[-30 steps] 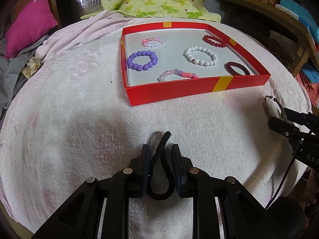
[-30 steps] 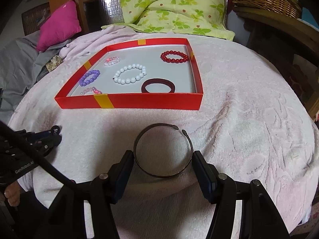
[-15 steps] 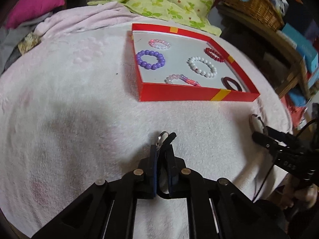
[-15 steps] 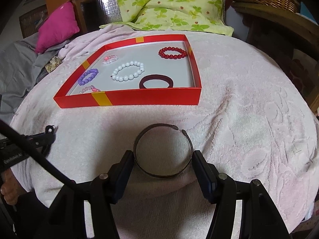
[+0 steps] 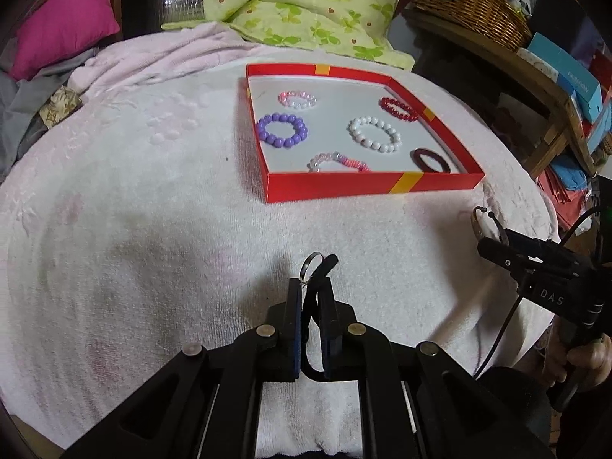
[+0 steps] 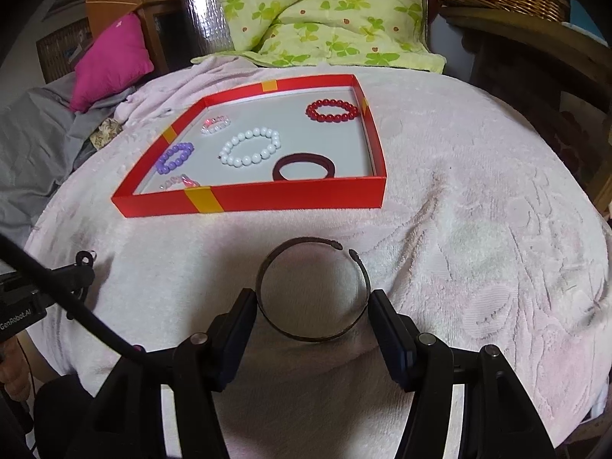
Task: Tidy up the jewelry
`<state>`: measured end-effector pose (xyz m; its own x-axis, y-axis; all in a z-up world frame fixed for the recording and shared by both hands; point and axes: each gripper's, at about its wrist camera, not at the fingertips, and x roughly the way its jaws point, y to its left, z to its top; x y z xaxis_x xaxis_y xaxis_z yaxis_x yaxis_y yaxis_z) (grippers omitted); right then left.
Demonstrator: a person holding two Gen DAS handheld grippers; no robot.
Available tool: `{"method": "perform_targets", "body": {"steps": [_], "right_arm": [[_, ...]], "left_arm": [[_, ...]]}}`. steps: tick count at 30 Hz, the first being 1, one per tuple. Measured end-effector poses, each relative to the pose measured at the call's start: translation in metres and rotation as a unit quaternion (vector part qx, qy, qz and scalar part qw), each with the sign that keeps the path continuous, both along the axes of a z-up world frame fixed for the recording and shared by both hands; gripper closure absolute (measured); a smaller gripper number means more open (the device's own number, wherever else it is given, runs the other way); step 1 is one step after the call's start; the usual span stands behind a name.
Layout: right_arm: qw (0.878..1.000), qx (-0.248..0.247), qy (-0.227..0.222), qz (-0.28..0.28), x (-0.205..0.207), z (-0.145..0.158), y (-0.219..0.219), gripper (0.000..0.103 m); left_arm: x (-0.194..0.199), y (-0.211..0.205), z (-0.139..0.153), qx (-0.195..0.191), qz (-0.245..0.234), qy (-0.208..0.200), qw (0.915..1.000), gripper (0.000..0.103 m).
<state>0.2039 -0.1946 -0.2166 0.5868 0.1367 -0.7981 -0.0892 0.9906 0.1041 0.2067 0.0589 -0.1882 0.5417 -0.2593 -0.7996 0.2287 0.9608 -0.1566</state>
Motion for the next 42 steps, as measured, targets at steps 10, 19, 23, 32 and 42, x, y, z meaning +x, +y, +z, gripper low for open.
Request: {"method": "perform_targets", "body": {"steps": [10, 19, 23, 32, 42], "right_arm": [[0.999, 0.027, -0.034, 0.008, -0.002, 0.036, 0.006, 0.040], [0.998, 0.041, -0.041, 0.020, 0.016, 0.052, 0.027, 0.040], [0.998, 0.045, -0.044, 0.024, 0.026, 0.057, 0.035, 0.040], [0.997, 0.045, -0.055, 0.030, 0.049, 0.070, 0.047, 0.040], [0.997, 0.041, -0.053, 0.030, 0.065, 0.068, 0.047, 0.040]], "left_arm": [[-0.004, -0.007, 0.037, 0.003, 0.002, -0.036, 0.9993, 0.095], [0.000, -0.015, 0.053, 0.006, 0.000, -0.048, 0.9988, 0.094], [0.009, -0.018, 0.063, 0.010, 0.000, -0.062, 0.9980, 0.094], [0.027, -0.026, 0.075, 0.027, -0.002, -0.080, 0.9964, 0.094], [0.043, -0.034, 0.077, 0.041, -0.007, -0.088, 0.9953, 0.094]]}}
